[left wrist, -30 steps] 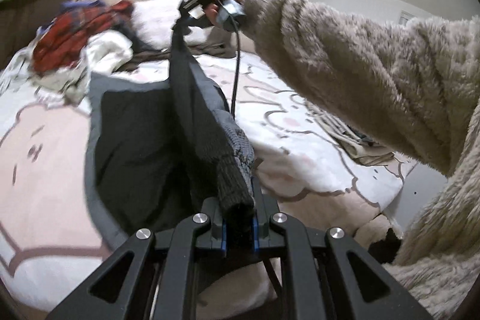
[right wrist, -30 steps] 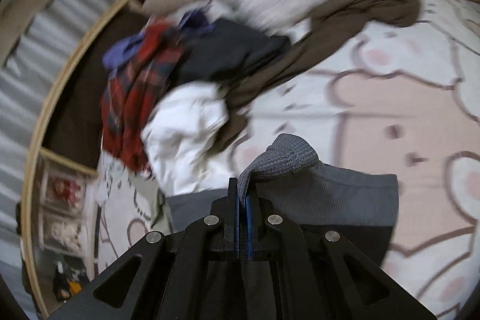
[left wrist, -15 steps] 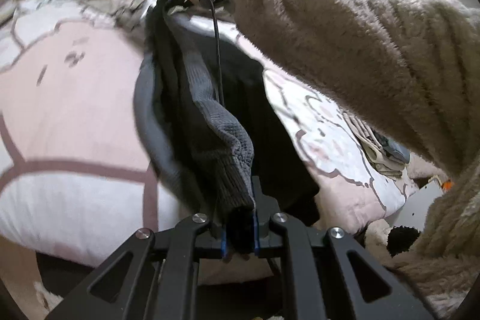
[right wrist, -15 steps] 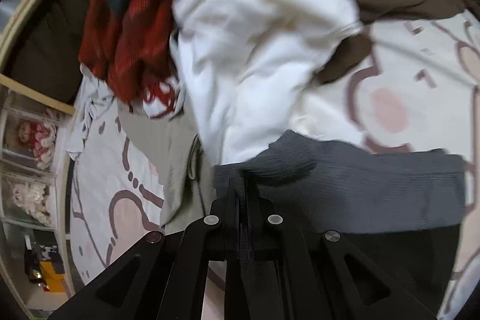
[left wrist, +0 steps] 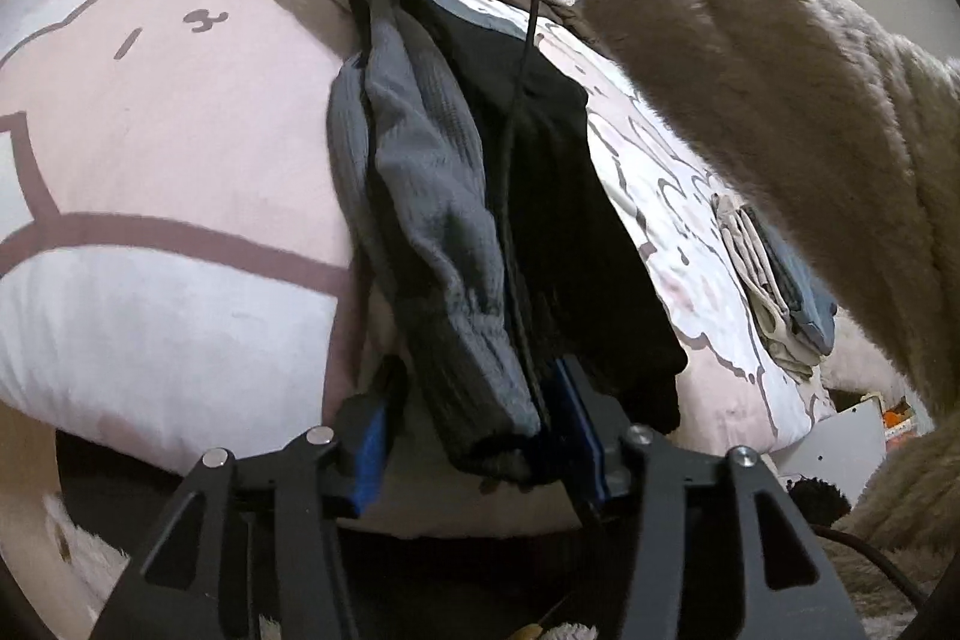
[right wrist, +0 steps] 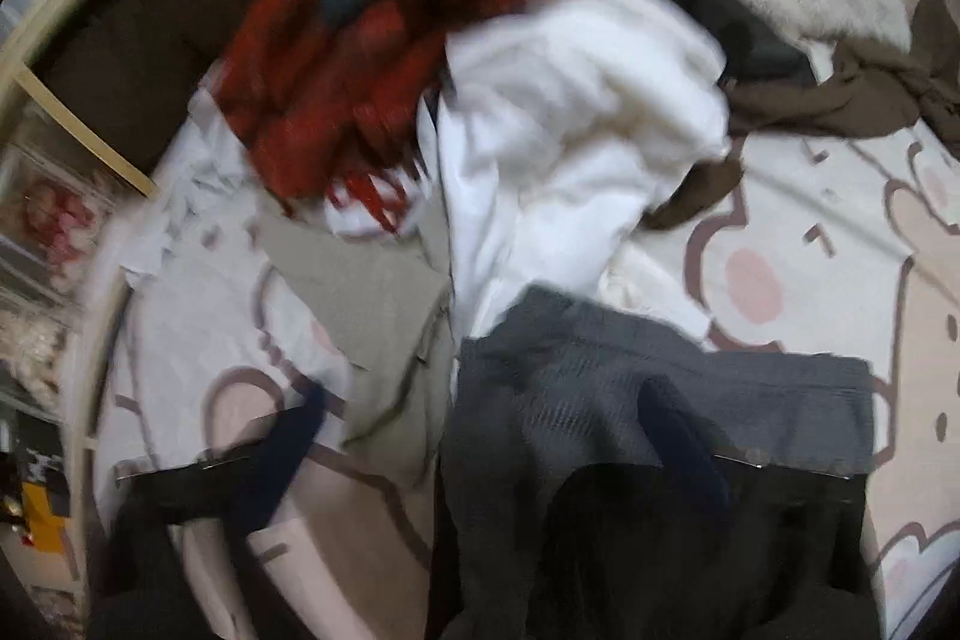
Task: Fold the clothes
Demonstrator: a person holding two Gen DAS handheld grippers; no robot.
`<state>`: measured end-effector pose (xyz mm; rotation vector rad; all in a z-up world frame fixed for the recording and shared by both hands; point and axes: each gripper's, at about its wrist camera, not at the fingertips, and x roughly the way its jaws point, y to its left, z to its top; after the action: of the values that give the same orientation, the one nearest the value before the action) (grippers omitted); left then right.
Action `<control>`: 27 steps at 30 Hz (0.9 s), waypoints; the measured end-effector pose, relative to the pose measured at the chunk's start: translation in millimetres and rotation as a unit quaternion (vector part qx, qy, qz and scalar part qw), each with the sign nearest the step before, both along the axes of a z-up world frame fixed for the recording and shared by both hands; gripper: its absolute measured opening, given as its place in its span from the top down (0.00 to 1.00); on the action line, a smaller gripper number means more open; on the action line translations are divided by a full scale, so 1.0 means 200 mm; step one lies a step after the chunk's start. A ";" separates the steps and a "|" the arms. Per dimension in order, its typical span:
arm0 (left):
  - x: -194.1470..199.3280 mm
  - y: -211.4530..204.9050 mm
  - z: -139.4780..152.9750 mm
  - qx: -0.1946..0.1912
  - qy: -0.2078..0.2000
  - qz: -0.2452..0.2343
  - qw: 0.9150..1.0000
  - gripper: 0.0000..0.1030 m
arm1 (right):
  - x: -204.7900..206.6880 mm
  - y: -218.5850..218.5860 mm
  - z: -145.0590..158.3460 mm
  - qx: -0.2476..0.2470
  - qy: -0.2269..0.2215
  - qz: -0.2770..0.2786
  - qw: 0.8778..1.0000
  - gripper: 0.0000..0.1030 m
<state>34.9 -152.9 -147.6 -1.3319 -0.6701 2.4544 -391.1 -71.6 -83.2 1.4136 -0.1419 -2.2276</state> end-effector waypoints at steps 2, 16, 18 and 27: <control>0.01 -0.02 0.04 -0.009 0.011 0.009 1.000 0.51 | 0.04 0.06 0.09 -0.041 0.011 0.005 0.999 0.00; 0.04 -0.13 0.35 -0.072 0.095 0.053 0.991 0.51 | 1.05 0.66 0.02 -0.002 0.026 0.114 0.993 0.53; -0.05 -0.06 0.36 -0.074 0.109 0.022 0.991 0.51 | 1.25 0.67 -0.10 0.023 0.017 0.141 0.990 0.54; -0.58 0.09 0.02 -0.150 0.020 -0.020 0.988 0.52 | 1.67 0.74 -0.48 0.051 -0.005 0.133 0.990 0.54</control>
<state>-81.0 -134.5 -144.2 -1.3777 -0.2674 2.6180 -57.4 76.0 -178.8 1.4065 0.1523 -2.0330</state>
